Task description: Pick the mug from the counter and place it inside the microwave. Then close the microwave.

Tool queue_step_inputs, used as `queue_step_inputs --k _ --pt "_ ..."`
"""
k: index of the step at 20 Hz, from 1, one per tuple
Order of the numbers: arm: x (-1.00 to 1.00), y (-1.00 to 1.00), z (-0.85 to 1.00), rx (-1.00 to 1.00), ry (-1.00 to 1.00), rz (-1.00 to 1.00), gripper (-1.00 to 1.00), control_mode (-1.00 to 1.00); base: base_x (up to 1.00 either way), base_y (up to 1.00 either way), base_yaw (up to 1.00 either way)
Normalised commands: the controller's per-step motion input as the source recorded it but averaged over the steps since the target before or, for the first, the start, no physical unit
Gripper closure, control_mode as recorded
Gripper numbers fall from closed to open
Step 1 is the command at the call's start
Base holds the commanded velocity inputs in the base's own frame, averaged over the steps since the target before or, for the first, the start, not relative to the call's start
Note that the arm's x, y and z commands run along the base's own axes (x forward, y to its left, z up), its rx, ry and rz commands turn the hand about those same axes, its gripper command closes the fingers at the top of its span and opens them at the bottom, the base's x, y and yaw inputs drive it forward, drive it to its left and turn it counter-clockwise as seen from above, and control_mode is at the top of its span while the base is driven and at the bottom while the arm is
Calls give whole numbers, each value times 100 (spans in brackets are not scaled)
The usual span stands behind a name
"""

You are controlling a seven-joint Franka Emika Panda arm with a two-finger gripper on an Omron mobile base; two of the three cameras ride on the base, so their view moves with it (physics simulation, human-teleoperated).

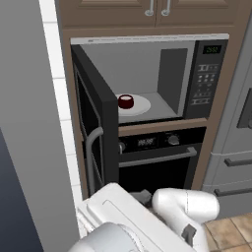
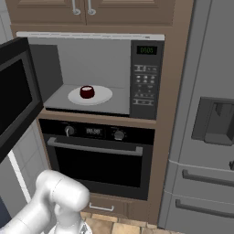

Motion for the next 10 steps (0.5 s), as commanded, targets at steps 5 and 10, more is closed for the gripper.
queue_step_inputs --k 5,10 --pt "38 35 -16 -3 2 5 -100 -100 0 0 0" --pt "58 19 -38 -9 11 0 -100 -100 0 0 0"
